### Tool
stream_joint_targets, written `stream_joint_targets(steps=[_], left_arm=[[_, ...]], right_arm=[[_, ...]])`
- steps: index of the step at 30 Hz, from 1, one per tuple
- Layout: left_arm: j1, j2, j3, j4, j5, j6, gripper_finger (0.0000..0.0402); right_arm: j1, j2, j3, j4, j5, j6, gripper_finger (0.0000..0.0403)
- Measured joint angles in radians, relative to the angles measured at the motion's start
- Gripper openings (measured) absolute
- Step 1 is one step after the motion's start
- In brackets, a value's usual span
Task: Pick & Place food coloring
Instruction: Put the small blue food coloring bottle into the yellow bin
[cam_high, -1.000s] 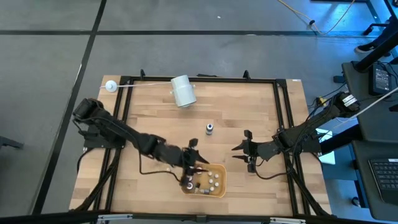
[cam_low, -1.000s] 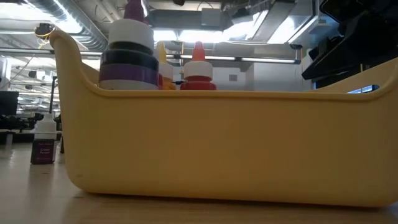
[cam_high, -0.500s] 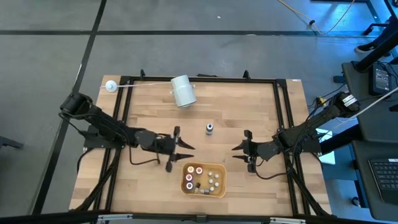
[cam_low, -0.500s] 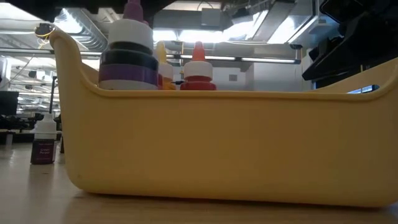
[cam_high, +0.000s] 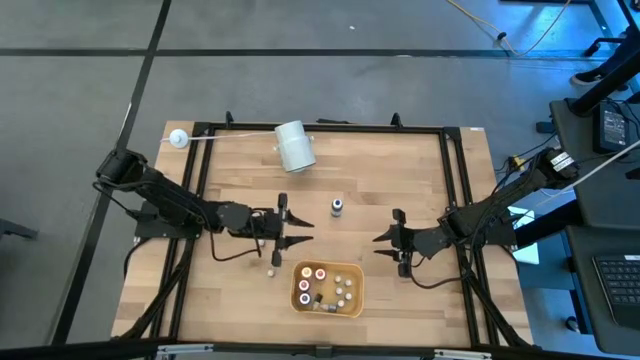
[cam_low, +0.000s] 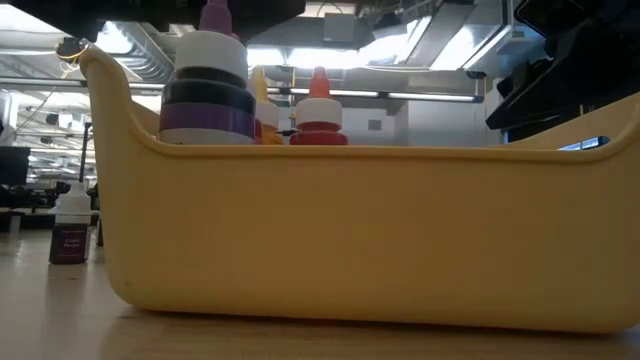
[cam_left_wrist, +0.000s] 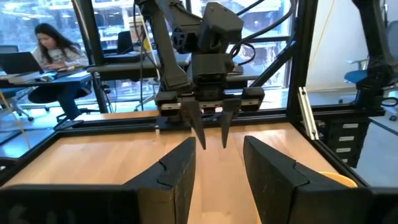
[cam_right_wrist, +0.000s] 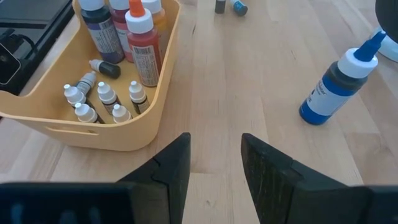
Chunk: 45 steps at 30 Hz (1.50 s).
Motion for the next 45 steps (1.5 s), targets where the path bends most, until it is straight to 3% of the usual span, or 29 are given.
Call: stream_joint_targets(steps=[45], left_arm=[[0.004, 0.001, 0.000, -0.064, -0.007, 0.024, 0.0131]], right_arm=[[0.000, 0.000, 0.000, -0.019, 0.000, 0.000, 0.0145]])
